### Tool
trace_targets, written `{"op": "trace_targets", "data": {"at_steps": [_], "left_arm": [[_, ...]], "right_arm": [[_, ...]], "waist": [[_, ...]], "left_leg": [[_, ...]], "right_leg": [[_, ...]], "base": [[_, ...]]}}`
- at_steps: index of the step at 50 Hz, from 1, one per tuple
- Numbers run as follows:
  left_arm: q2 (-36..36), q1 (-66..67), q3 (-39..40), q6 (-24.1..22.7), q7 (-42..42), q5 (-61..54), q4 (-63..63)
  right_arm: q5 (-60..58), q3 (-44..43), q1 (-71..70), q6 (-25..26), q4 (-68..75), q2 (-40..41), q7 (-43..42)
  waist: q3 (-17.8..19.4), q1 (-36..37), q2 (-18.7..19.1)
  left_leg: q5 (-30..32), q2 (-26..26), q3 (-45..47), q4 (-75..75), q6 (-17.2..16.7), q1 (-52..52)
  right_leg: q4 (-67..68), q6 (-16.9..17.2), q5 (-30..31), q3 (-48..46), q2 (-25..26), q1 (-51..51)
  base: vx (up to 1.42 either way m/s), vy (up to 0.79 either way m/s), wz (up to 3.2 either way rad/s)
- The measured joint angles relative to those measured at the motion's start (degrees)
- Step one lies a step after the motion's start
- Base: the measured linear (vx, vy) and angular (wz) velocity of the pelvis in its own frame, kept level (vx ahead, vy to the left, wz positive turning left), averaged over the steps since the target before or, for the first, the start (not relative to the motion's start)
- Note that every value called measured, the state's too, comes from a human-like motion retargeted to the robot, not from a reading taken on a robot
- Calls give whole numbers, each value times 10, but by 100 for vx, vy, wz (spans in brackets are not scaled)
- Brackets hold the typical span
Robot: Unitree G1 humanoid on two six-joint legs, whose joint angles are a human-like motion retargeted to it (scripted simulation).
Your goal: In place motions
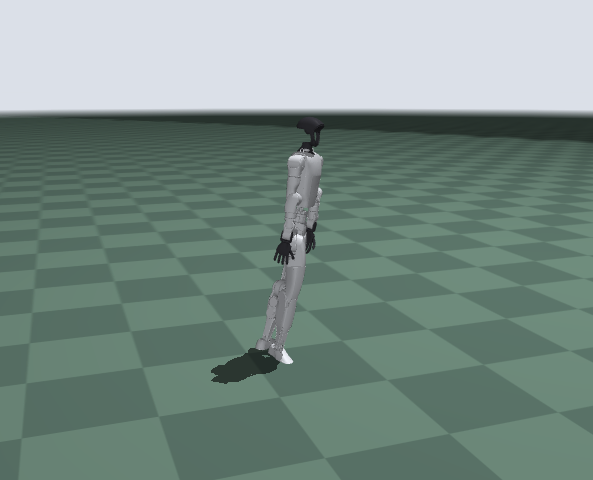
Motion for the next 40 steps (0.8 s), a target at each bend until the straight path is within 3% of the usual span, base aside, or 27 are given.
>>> {"op": "trace_targets", "data": {"at_steps": [3, 6, 9, 12, 14, 17, 21, 23, 26, 28, 30, 35, 40], "left_arm": [[-10, -7, -10, -2, -4, 6, -23], [-24, -14, -14, -12, -12, -7, -39], [-40, -25, -13, -16, -25, -20, -42], [-53, -37, -19, -15, -30, -25, -42], [-58, -40, -27, -31, -5, -31, -51], [-69, -41, -33, -59, 18, -38, -65], [-81, -42, -34, -59, -6, -40, -65], [-81, -45, -39, -53, -14, -41, -54], [-78, -48, -46, -38, -24, -30, -32], [-78, -45, -49, -21, -36, -12, -18], [-76, -41, -50, -4, -54, 11, -9], [-77, -30, -42, -11, -47, 5, -27], [-74, -17, -36, -14, -55, 13, -35]], "right_arm": [[14, -16, 9, 4, 27, -6, -7], [24, -24, 13, 11, 55, -8, -7], [27, -26, 18, 15, 68, -5, -5], [21, -25, 22, 15, 64, 1, 2], [12, -21, 22, 15, 58, 4, 6], [-2, -11, 19, 14, 46, 5, 11], [-18, 3, 7, 11, 23, 5, 20], [-23, 10, 1, 10, 6, 7, 25], [-24, 13, -2, 5, -19, 13, 31], [-20, 13, 1, 3, -31, 16, 34], [-14, 11, 3, 4, -36, 20, 34], [7, 22, 7, -5, -33, 23, 19], [-30, 27, 11, 2, -14, 14, 18]], "waist": [[-7, -3, -6], [-11, -2, -28], [-18, 9, -75], [-10, 24, -107], [1, 36, -107], [7, 69, -109], [9, 87, -98], [16, 85, -75], [21, 77, -33], [13, 64, -13], [-4, 31, 8], [6, 32, 2], [-14, 49, 5]], "left_leg": [[18, 7, 8, 14, -2, 11], [49, 13, 8, 54, 19, 20], [80, 25, -33, 155, 90, 4], [92, 62, -168, 313, 165, -60], [94, 55, -282, 363, 152, -101], [74, -4, -401, 372, 125, -145], [-47, -16, -381, 299, 105, -139], [-70, -27, -399, 237, 86, -134], [-37, -26, -406, 126, 57, -125], [3, -38, -405, 74, 83, -119], [-6, -18, -396, 75, 64, -114], [7, -18, -375, 78, 62, -106], [0, -29, -370, 56, 61, -105]], "right_leg": [[0, 0, -3, 32, 0, -8], [-5, 0, -6, 63, -11, -6], [-7, -1, -4, 100, -54, -6], [-18, -6, 7, 133, -76, 4], [-32, -13, 16, 146, -65, 15], [-39, -19, 27, 186, -59, 14], [-31, -21, 34, 233, -53, 2], [-34, -24, 36, 248, -29, 6], [-38, -28, 37, 267, 16, 17], [-39, -28, 35, 275, 32, 19], [-38, -25, 32, 261, 39, 11], [-33, -24, 34, 286, 34, 18], [-21, -19, 25, 297, 29, 3]], "base": [[-27, 19, -70], [-21, 18, -77], [-17, 18, -105], [-15, 14, -102], [-19, 15, -125], [-10, 16, -173], [-17, 11, -140], [-14, 5, -117], [0, 2, -97], [12, -2, -48], [10, -5, 15], [5, -10, -36], [12, -12, -16]]}}
